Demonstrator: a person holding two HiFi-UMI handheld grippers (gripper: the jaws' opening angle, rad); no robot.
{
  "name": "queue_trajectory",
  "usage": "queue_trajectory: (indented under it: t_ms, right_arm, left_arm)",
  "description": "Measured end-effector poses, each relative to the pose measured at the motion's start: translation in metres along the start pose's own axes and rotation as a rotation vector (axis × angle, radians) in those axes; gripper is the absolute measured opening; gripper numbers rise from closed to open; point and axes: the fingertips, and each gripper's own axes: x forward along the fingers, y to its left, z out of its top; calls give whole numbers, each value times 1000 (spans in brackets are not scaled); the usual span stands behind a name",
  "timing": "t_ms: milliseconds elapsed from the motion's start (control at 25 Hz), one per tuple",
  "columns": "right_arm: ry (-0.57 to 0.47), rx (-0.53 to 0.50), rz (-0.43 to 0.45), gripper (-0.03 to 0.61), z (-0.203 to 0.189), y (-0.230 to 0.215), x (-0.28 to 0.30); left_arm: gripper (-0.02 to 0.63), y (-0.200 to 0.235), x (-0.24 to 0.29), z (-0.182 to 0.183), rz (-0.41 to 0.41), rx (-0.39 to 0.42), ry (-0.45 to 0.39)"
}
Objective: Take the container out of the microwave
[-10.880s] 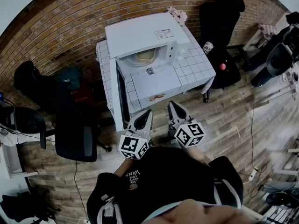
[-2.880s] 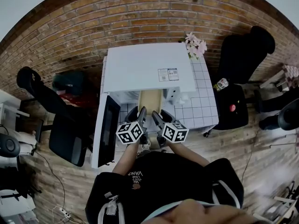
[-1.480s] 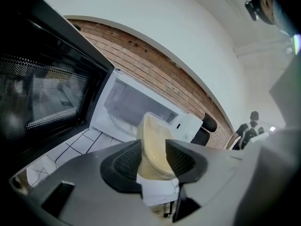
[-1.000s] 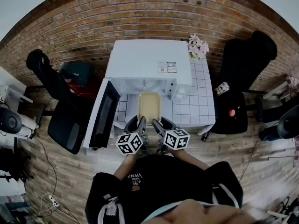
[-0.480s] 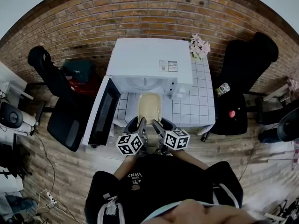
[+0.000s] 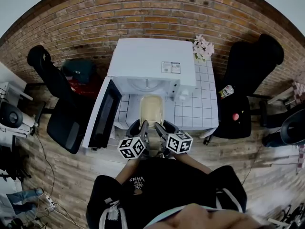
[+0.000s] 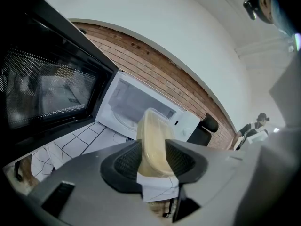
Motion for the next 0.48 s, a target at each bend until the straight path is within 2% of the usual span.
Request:
queue_trajectory:
  t_ms: [480]
  right_arm:
    - [-1, 2, 1, 172, 3, -2, 4]
  left_arm:
    - [163, 2, 4, 1, 3, -1, 0]
